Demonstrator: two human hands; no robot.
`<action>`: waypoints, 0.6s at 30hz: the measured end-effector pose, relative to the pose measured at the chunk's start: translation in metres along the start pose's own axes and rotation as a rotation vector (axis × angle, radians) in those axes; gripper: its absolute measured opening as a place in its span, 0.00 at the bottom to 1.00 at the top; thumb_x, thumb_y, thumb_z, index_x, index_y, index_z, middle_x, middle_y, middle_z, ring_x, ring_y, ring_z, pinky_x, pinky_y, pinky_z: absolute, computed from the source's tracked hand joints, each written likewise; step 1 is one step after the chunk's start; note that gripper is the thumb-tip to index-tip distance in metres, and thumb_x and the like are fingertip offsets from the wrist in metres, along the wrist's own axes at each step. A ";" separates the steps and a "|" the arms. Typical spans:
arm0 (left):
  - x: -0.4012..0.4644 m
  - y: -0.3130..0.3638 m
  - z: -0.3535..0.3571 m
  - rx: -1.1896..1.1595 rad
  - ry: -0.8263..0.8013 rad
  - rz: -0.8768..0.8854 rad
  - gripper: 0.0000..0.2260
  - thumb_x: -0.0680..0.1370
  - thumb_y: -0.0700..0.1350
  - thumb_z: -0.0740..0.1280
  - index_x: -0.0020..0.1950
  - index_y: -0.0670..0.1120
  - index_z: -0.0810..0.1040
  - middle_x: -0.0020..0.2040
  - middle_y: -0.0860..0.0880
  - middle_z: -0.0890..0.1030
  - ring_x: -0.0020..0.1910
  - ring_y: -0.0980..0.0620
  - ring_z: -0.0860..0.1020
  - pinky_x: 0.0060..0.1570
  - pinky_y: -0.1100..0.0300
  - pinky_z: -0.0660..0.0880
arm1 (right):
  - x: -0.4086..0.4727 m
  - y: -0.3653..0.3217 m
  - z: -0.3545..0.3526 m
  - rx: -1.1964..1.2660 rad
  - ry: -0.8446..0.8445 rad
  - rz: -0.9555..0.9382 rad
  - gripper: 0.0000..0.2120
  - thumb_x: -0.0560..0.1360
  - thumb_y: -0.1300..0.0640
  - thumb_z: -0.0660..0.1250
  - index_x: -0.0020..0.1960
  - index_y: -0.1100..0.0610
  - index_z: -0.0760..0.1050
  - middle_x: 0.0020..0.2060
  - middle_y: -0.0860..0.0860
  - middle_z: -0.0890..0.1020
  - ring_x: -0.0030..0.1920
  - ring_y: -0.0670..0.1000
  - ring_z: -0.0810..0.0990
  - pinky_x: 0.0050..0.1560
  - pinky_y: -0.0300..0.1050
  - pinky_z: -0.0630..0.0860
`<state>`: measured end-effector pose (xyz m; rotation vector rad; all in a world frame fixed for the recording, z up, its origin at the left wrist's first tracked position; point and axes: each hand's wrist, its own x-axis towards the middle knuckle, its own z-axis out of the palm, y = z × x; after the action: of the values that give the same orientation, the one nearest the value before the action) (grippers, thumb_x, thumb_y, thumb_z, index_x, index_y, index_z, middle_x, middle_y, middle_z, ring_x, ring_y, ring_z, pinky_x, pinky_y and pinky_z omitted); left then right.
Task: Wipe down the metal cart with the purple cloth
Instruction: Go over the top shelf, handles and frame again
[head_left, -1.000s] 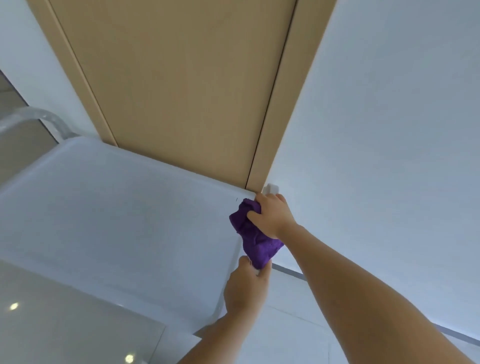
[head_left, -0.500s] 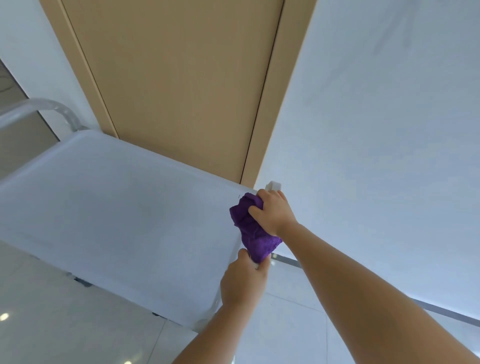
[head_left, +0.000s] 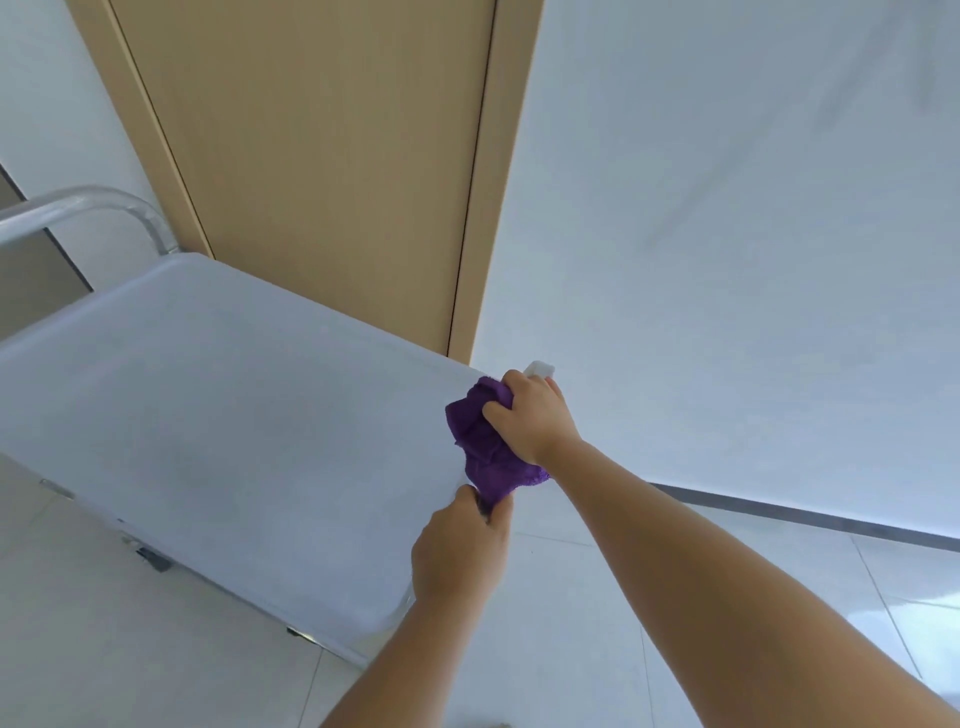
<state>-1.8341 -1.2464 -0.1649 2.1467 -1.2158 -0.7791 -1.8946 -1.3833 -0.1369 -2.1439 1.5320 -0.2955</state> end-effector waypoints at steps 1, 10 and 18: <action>-0.009 -0.003 -0.001 0.010 -0.005 0.004 0.18 0.79 0.60 0.53 0.40 0.48 0.67 0.31 0.52 0.73 0.35 0.46 0.73 0.38 0.57 0.70 | -0.011 0.000 0.001 -0.001 0.007 0.009 0.09 0.72 0.51 0.60 0.39 0.56 0.65 0.40 0.53 0.74 0.50 0.56 0.67 0.49 0.47 0.67; -0.101 -0.038 -0.018 0.042 -0.050 0.076 0.19 0.80 0.57 0.50 0.34 0.48 0.64 0.29 0.51 0.71 0.32 0.47 0.71 0.35 0.58 0.67 | -0.119 -0.012 0.018 -0.080 0.081 0.101 0.10 0.73 0.50 0.58 0.44 0.58 0.67 0.41 0.54 0.74 0.51 0.57 0.69 0.47 0.47 0.68; -0.173 -0.087 -0.039 0.100 -0.039 0.150 0.20 0.80 0.53 0.51 0.33 0.43 0.67 0.29 0.49 0.70 0.32 0.45 0.70 0.32 0.57 0.64 | -0.217 -0.034 0.041 -0.119 0.144 0.154 0.10 0.75 0.50 0.56 0.45 0.58 0.65 0.39 0.53 0.71 0.50 0.56 0.67 0.53 0.48 0.65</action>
<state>-1.8309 -1.0490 -0.1618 2.0987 -1.4456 -0.7117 -1.9240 -1.1621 -0.1332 -2.1179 1.8276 -0.3187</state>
